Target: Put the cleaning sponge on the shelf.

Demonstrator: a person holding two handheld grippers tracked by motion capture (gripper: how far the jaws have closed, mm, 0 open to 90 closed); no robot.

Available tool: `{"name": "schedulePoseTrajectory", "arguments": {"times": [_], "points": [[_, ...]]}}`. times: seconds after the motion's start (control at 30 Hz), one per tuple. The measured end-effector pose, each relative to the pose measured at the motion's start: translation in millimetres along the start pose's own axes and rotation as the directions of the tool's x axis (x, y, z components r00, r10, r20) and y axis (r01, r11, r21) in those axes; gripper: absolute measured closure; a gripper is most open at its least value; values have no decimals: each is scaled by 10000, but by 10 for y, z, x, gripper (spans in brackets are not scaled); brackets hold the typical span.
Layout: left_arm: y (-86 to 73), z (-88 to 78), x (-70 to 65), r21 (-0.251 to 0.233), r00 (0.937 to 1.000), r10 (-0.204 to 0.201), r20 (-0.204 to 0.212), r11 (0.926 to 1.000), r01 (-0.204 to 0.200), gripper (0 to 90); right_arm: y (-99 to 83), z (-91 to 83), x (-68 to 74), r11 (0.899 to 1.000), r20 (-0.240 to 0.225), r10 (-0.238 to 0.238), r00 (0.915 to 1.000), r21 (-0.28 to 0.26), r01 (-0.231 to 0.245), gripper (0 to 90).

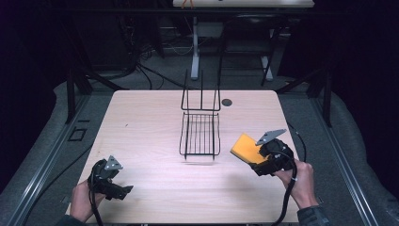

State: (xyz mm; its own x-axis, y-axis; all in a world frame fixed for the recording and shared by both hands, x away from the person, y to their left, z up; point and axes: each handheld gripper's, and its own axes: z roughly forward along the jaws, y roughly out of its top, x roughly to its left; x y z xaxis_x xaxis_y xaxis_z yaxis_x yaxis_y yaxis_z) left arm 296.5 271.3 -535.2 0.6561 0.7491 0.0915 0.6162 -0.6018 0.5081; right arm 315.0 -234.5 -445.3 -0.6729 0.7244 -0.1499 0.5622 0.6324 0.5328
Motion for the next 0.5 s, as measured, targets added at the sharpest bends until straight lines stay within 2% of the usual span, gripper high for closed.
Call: {"name": "schedulePoseTrajectory", "arguments": {"times": [0.23, 0.5], "points": [[-1, -1, 1, -11, 10000, 4, -7, 10000, -4, 16, 132, 12, 3, 9995, 37, -284, 9996, -148, 285, 228], [1, -1, 0, 48, 10000, 52, -33, 10000, -52, 16, 261, 73, 12, 9985, -166, -450, 9988, -310, 445, 227]]}}
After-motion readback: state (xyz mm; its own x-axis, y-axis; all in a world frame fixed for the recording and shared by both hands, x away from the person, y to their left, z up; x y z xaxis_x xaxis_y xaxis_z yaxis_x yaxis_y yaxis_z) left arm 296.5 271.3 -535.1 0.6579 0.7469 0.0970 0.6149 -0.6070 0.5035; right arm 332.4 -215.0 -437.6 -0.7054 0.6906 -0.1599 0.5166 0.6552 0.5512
